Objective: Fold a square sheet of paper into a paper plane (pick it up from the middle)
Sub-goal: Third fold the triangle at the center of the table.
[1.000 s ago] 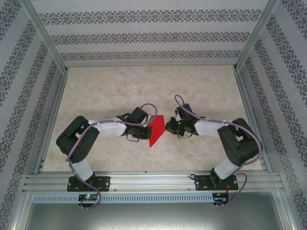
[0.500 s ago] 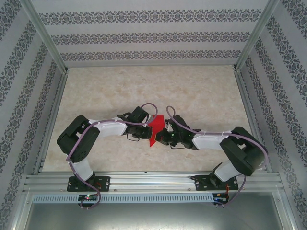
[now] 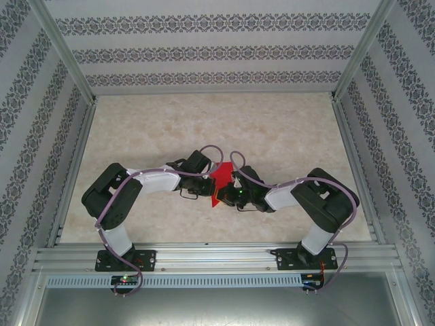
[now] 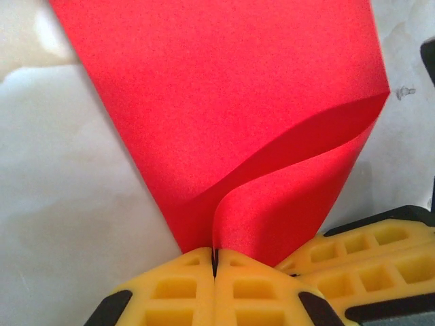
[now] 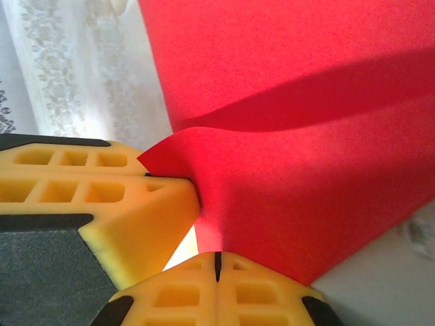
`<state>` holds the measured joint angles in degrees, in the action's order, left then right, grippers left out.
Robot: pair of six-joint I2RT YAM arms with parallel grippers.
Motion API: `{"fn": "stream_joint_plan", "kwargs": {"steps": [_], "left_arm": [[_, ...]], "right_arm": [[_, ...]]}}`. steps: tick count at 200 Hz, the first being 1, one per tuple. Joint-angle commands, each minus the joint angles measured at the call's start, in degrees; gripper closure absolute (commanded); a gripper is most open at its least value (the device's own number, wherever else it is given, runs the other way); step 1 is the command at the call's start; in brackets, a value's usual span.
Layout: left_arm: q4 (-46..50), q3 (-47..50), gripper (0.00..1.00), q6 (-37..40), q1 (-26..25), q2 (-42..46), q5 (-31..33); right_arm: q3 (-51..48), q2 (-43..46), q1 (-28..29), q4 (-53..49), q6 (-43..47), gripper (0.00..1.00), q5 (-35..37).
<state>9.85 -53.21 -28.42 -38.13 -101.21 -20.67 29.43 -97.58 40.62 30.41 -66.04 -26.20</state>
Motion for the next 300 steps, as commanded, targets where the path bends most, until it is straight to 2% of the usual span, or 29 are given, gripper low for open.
{"fn": "stream_joint_plan", "kwargs": {"steps": [1, 34, 63, 106, 168, 205, 227, 300], "left_arm": [[4.3, 0.3, 0.98, -0.3, 0.3, -3.0, 2.6], [4.7, 0.0, 0.99, -0.1, 0.3, -3.2, 3.0], [4.3, -0.1, 0.99, -0.6, 0.3, -3.6, 2.8], [3.8, -0.3, 0.99, -1.6, 0.4, -4.2, 2.4], [3.4, -0.2, 0.99, -1.9, 0.4, -4.7, 2.4], [4.0, -0.3, 0.99, -1.7, 0.4, -4.4, 2.6], [4.1, -0.5, 0.99, -1.7, 0.4, -4.5, 2.5], [4.2, -0.5, 0.99, -1.7, 0.4, -4.3, 2.4]], "right_arm": [[-1.6, -2.8, 0.3, 2.3, 0.2, 1.0, 0.3], [-2.3, 5.3, 1.0, -3.2, 2.0, 1.0, 1.4], [-3.8, 9.0, 2.6, -3.2, 1.7, 1.0, 2.2], [-3.1, 6.6, 4.5, 0.2, 0.6, 1.0, 2.3], [-2.4, -1.3, 3.8, 3.3, -0.6, 1.0, 2.0], [-2.4, 8.6, 4.0, -6.5, 0.8, 1.0, 5.4], [-2.7, 12.6, 4.1, -8.3, 1.0, 1.0, 6.9], [2.0, 3.1, 6.4, -7.4, 0.4, 1.0, 3.8]]}}
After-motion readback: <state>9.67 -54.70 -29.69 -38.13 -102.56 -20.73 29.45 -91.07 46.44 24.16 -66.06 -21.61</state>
